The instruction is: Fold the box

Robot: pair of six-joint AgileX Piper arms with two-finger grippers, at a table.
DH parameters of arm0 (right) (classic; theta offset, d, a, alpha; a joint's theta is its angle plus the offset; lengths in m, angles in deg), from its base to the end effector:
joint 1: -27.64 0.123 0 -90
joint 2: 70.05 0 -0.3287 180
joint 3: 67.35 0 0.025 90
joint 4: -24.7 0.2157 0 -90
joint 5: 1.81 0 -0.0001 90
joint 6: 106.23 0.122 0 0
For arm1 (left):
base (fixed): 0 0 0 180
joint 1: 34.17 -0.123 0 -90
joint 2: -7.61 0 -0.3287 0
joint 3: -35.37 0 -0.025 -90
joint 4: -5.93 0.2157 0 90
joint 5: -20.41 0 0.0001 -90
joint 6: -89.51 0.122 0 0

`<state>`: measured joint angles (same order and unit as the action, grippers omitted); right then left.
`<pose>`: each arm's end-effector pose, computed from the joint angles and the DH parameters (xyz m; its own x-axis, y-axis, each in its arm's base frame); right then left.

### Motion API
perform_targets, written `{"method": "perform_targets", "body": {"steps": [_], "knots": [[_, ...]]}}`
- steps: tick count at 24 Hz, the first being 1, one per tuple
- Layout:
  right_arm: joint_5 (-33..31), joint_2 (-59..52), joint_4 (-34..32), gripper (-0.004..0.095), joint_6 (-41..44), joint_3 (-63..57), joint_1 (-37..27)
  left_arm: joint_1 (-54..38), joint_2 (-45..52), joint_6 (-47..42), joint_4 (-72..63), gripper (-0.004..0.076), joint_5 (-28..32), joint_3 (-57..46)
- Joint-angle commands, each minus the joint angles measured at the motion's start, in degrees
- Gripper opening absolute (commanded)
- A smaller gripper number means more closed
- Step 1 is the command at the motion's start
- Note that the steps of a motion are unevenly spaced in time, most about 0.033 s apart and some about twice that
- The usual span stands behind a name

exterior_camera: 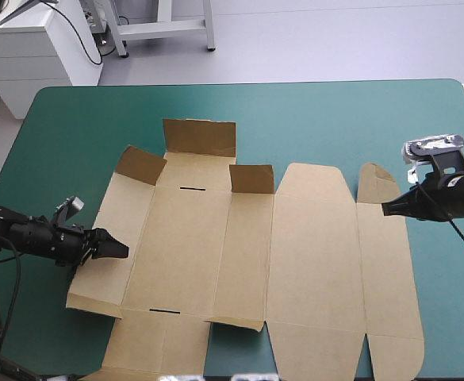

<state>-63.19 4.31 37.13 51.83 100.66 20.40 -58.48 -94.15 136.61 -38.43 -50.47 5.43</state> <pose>0.1913 -0.0011 0.3775 -0.8076 -0.1688 -0.5651 -0.2073 0.9783 0.0040 0.2333 0.0169 0.2319 -0.9962 -0.0464 -0.0736 0.0170 0.7258 -0.6877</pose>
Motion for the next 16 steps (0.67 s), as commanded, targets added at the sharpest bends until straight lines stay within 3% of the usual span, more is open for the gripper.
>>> {"method": "perform_targets", "body": {"steps": [1, 6, 10, 11, 13, 16], "knots": [[1.6, -1.2, 0.5, 0.0087, -0.5, 1.4, -0.4, 0.7, 0.1, 0.7, 2.5, 0.0491, -1.0, -1.9], [1.2, -1.2, 0.5, 0.0087, -0.5, 1.4, -0.4, 0.7, 0.1, 0.7, 2.4, 0.0448, -1.0, -1.8], [1.2, -1.2, 0.5, 0.0087, -0.5, 1.4, -0.4, 0.7, 0.1, 0.7, 2.6, 0.0254, -0.9, -1.1], [1.2, -1.2, 0.5, 0.0087, -0.5, 1.4, -0.4, 0.7, 0.1, 0.7, 2.6, 0.015, -0.9, -0.4], [1.2, -1.2, 0.6, 0.0087, -0.5, 1.4, -0.4, 0.7, 0.1, 0.7, 2.6, 0.0022, -1.1, 0.7], [1.2, -1.2, 0.7, 0.0087, -0.5, 1.4, -0.4, 0.7, 0.1, 0.9, 3.0, -0.0008, -1.4, 2.6]]}}
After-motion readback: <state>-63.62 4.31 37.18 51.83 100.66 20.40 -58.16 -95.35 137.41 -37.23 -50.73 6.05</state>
